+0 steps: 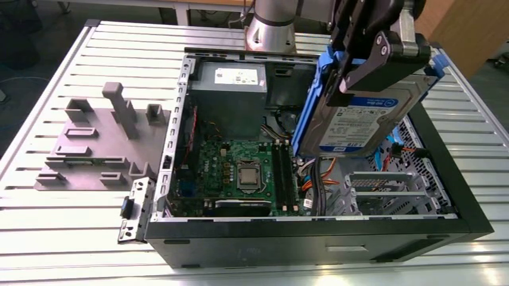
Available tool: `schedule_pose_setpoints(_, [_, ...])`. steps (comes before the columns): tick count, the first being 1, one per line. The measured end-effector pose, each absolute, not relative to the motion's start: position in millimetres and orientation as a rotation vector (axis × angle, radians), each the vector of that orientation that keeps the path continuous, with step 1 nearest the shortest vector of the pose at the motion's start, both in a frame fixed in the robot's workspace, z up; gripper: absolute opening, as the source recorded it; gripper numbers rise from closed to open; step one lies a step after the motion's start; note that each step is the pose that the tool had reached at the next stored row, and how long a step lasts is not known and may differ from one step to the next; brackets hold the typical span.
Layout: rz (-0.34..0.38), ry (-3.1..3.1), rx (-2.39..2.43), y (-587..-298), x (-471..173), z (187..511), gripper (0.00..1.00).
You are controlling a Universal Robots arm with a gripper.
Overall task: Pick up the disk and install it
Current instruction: 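Insert the disk into the insertion slot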
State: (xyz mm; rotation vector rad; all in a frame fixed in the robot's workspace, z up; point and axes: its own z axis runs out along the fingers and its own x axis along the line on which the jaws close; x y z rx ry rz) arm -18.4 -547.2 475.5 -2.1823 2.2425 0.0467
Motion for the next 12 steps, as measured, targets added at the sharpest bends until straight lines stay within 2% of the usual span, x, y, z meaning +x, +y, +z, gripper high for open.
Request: schedule_pose_setpoints(12, [0.047,2.243,-2.183,-547.4,-9.8,474.0,0.36])
